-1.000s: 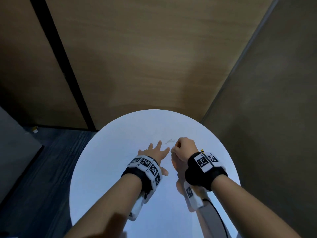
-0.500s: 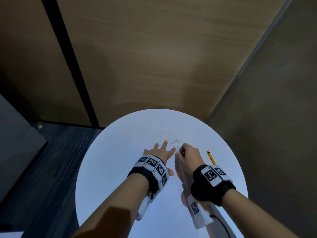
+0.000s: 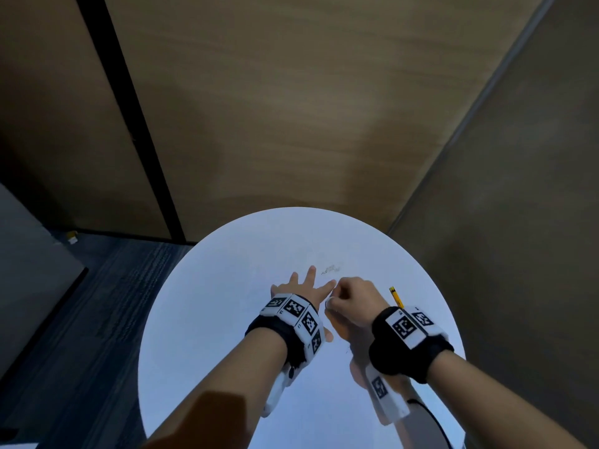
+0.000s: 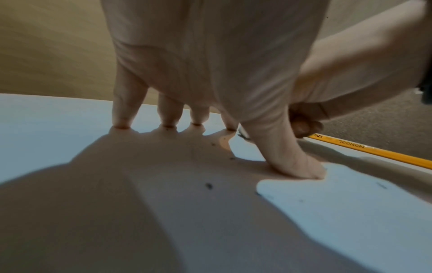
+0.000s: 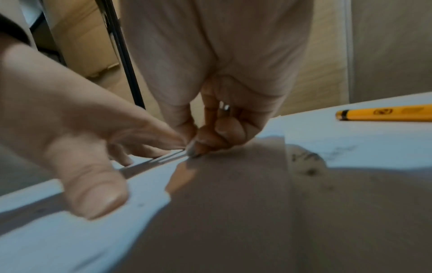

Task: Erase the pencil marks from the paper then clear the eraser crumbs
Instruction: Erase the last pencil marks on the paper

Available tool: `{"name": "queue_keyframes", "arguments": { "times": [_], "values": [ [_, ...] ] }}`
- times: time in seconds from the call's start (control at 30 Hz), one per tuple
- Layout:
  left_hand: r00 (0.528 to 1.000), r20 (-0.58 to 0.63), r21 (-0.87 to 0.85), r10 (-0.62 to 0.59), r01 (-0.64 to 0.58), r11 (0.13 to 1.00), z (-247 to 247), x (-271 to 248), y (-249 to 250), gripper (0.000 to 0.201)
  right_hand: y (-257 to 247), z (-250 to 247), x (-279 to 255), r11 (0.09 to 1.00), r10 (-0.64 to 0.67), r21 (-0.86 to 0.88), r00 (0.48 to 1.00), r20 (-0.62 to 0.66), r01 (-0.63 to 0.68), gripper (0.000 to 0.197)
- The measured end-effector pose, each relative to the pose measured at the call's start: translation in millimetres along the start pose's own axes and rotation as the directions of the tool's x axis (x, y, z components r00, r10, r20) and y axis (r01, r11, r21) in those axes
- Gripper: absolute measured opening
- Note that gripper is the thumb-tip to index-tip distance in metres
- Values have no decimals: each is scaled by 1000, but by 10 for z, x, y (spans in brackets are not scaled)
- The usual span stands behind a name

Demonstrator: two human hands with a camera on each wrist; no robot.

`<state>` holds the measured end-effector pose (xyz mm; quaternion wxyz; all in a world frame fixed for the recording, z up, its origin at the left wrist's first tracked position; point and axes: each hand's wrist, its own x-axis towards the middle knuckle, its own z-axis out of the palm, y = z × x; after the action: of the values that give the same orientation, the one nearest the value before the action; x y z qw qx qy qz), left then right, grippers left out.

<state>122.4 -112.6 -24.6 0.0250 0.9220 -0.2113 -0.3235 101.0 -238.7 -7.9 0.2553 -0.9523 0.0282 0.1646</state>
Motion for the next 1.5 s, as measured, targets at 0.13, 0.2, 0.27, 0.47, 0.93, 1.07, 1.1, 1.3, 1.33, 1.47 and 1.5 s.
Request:
{"name": "queue_keyframes", "arguments": {
  "times": [0.13,0.2,0.27,0.47,0.93,1.07,1.1,1.3,1.33,1.47,1.5],
  "values": [
    [1000,-22,5,-6,6,1000,29,-13,5,108,-47,-52,110,998,51,-43,994,-92,-55,16],
    [999,-31,-15,-18,17,1000,31,0,1,105,-92,-4,54,997,-5,-77,1000,-6,4,11],
    [999,-41,-19,-24,23,1000,27,1,-8,99,-109,42,-38,991,-49,-121,993,104,62,8],
    [1000,-30,8,-5,6,1000,57,-26,-15,106,-3,-47,86,997,-10,-83,999,-44,7,8],
    [999,-42,-43,-29,27,999,56,-25,-28,100,-10,36,11,979,-86,-175,993,86,100,27],
    [1000,-17,-35,-10,10,999,57,-75,-35,113,71,-157,189,972,4,-234,992,-123,-33,16],
    [1000,-20,-39,-13,12,999,63,-68,-36,112,35,-161,169,974,-1,-224,993,-118,-26,14],
    [999,-37,-49,-17,15,999,63,-66,-34,109,-46,25,100,985,-46,-164,999,22,49,15],
    [999,-33,-43,-16,15,999,64,-77,-34,111,-20,-20,167,986,-18,-169,999,-40,11,17],
    [1000,-21,-45,-15,14,999,71,-81,-29,112,-39,-82,243,983,6,-181,995,-102,-24,12],
    [1000,-21,-48,-15,14,999,66,-84,-30,112,-57,-39,209,985,-19,-174,999,-50,10,11]
  ]
}}
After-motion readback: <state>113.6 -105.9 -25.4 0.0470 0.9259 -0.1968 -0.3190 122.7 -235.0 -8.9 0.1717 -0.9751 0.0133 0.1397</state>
